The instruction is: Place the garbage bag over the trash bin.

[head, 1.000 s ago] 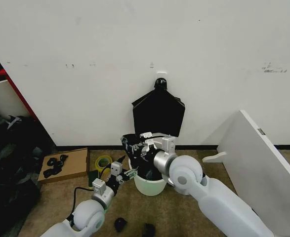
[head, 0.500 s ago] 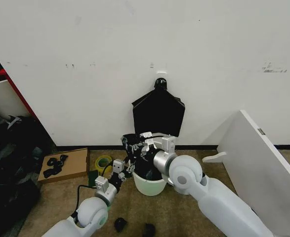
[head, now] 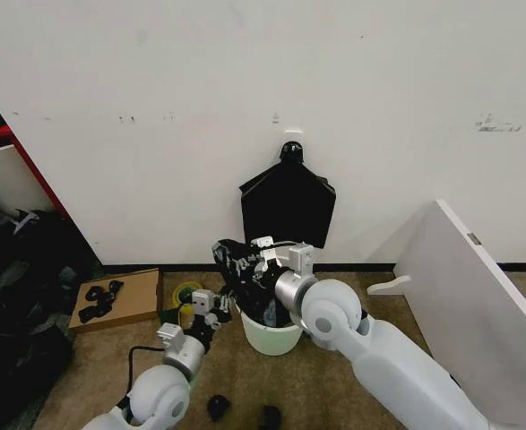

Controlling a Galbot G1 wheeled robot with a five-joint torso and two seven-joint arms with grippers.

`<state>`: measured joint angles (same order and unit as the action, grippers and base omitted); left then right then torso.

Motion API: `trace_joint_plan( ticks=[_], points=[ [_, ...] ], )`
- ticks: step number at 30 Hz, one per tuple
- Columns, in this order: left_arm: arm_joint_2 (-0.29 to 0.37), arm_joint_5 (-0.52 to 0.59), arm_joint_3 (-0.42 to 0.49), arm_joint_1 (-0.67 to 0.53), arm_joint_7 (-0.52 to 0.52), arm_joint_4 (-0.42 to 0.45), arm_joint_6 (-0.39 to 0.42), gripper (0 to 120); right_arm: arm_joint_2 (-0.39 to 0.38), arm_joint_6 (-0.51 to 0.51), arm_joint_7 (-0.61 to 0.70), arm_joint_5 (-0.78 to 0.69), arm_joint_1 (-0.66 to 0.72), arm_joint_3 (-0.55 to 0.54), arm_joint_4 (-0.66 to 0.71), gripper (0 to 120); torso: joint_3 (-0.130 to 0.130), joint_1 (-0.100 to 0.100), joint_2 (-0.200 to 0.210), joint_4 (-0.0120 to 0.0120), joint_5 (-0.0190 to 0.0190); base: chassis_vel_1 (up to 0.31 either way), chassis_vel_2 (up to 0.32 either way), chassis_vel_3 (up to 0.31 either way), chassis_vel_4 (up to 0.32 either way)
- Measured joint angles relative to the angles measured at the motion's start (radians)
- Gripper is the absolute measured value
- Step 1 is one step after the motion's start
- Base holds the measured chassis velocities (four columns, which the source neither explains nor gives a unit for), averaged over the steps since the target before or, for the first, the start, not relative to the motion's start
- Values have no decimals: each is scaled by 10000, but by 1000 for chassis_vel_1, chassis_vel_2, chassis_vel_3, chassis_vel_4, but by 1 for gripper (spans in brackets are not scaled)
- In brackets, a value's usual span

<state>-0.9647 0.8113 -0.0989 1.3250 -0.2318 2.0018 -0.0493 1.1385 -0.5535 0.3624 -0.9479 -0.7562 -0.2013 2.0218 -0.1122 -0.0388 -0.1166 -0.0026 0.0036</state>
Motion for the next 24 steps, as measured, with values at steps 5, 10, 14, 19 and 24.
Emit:
trace_joint_plan(
  ticks=[5, 10, 14, 19, 24],
  points=[
    [-111, 961, -169, 267, -187, 246, 241, 0, -479, -2, -341, 462, -334, 329, 465, 45, 0, 0, 0, -1, 0, 0, 0, 0, 0],
    [-222, 1609, -291, 506, -205, 68, 282, 0, -1252, -5, -726, 838, -1142, 731, 1112, 66, 0, 0, 0, -2, 0, 0, 0, 0, 0],
    [-145, 1986, -399, 635, -215, -138, 312, 0, -1540, -179, -679, 853, -1465, 883, 1292, 81, 1, 0, -1, -6, -1, 0, 0, 0, 0],
    [108, 2228, -474, 879, -181, -351, 309, 0, -1551, -572, -588, 1414, -1640, 816, 872, 97, 1, 0, 0, 3, -1, 0, 0, 0, 0],
    [219, 2313, -489, 732, -122, -718, 275, 0, -1368, -530, -1087, 3524, -1760, 400, 69, 100, 1, 0, 0, -2, 0, 0, 0, 0, 0]
  ],
)
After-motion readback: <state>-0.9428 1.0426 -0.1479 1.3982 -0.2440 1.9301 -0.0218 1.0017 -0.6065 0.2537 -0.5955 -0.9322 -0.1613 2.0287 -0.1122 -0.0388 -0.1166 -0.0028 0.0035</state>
